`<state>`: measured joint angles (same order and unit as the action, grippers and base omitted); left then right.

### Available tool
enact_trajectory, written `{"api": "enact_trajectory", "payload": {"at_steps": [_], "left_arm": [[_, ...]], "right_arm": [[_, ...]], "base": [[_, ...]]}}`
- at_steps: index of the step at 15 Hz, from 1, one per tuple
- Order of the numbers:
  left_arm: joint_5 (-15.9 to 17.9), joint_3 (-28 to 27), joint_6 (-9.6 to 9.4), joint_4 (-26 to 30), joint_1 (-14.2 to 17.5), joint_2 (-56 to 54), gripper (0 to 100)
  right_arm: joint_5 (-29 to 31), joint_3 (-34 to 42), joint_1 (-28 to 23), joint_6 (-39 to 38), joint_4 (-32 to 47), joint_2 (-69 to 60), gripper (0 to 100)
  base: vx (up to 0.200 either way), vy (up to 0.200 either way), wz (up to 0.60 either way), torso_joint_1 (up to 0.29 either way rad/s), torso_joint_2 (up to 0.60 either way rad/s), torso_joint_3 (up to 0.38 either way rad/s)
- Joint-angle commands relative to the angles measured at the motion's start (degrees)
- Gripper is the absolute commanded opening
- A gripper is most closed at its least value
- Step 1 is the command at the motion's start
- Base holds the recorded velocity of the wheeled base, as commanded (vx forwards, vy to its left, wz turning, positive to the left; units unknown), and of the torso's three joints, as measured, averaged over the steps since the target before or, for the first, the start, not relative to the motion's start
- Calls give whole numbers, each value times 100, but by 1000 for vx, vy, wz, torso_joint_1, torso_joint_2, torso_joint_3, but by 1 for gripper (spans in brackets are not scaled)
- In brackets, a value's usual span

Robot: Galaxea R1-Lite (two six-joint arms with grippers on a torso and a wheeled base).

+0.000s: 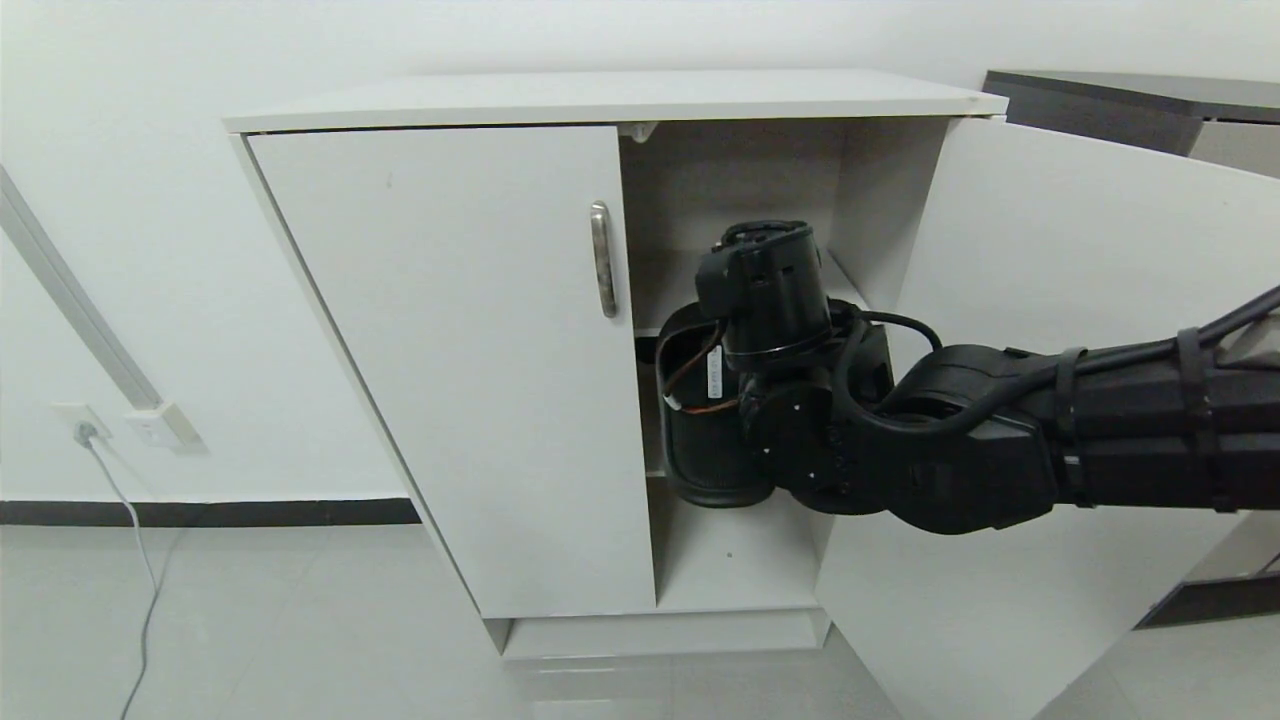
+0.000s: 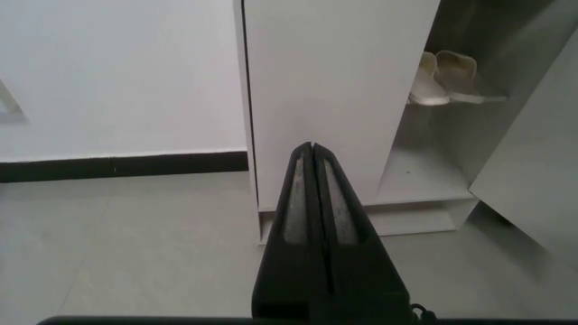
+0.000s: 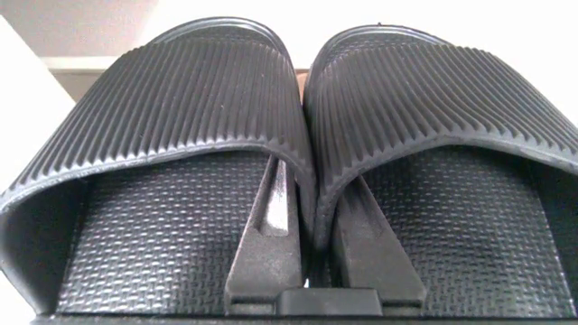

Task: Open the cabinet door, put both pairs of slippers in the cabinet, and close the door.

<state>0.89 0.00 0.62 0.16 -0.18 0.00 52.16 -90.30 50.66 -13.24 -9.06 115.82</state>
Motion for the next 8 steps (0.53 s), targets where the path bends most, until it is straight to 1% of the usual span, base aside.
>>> {"api": "enact_trajectory", "payload": {"at_steps": [1, 2, 8], "left_arm": [[-1, -9, 8, -7, -8, 9, 0], [-1, 0, 8, -7, 1, 9, 0], [-1, -9, 8, -7, 1, 9, 0]], "right_arm": [[-22, 3, -21, -3, -8, 37, 0], [-40, 3, -21, -3, -8, 37, 0], [-92, 3, -39, 6, -17, -7, 0]], "base": [[0, 0, 0, 0, 0, 0], [0, 0, 0, 0, 0, 0], [200, 0, 0, 5, 6, 4]]}}
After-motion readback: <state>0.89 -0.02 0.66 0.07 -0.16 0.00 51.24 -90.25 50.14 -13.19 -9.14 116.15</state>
